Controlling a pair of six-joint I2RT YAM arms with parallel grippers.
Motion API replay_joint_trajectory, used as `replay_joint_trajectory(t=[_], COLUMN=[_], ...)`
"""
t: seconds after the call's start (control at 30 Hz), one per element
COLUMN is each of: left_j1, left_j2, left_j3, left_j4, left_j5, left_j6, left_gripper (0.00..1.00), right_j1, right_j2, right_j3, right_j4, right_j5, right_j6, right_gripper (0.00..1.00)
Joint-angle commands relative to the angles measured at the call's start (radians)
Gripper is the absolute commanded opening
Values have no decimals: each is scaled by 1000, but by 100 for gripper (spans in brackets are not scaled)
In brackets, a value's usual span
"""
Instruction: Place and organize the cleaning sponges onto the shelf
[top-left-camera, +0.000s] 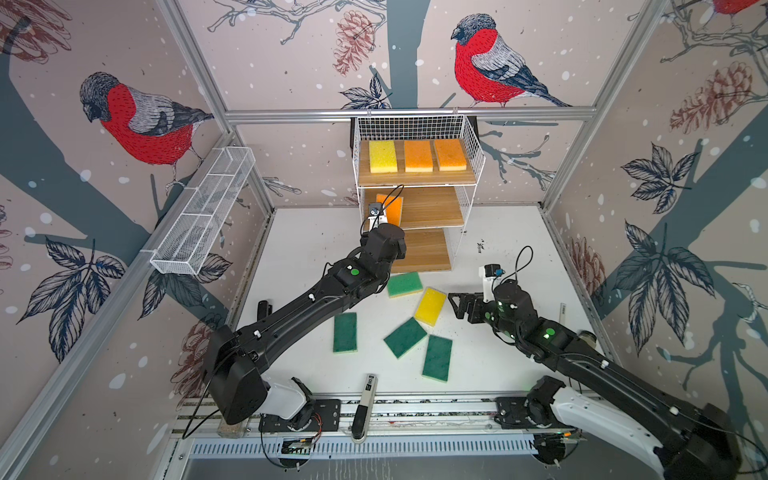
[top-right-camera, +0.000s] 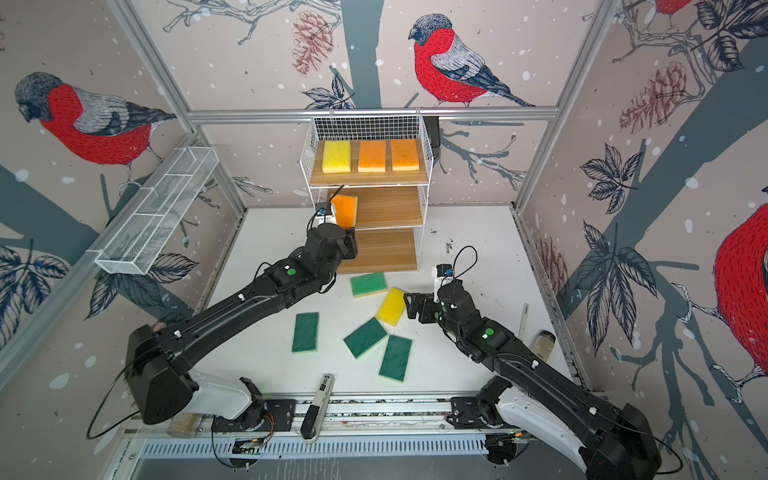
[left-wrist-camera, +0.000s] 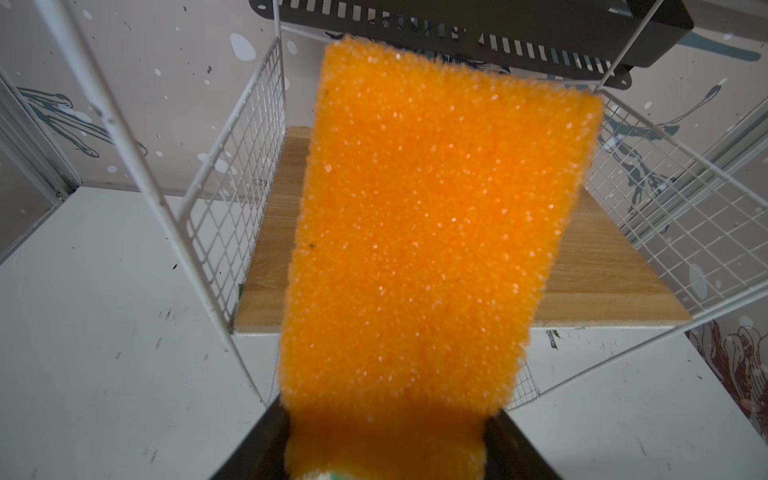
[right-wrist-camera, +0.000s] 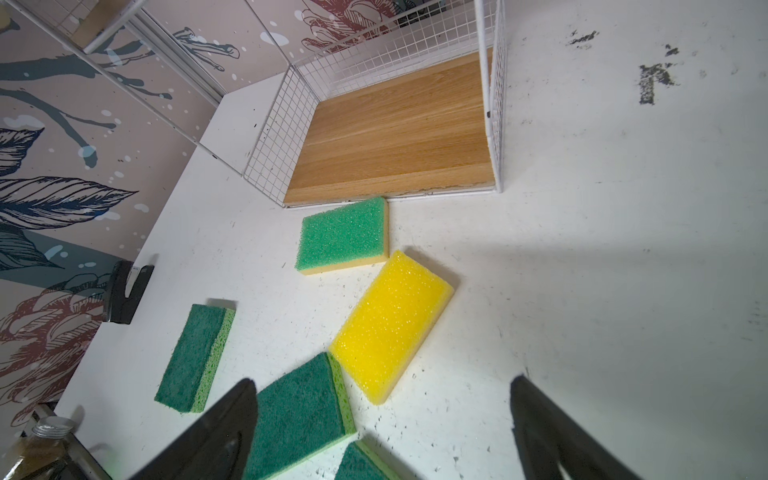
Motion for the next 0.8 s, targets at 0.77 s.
replay_joint_trajectory(t=[0.77], left_j1=[0], left_j2=[121], left_j3=[32], left_j4=[156], left_j5=[-186], left_j6=[69], left_gripper=[59], right_j1=[-2], right_j2=[9], right_j3=[8], right_j4=[40], right_j5=[-17], right_j6=[-25], right_gripper=[95])
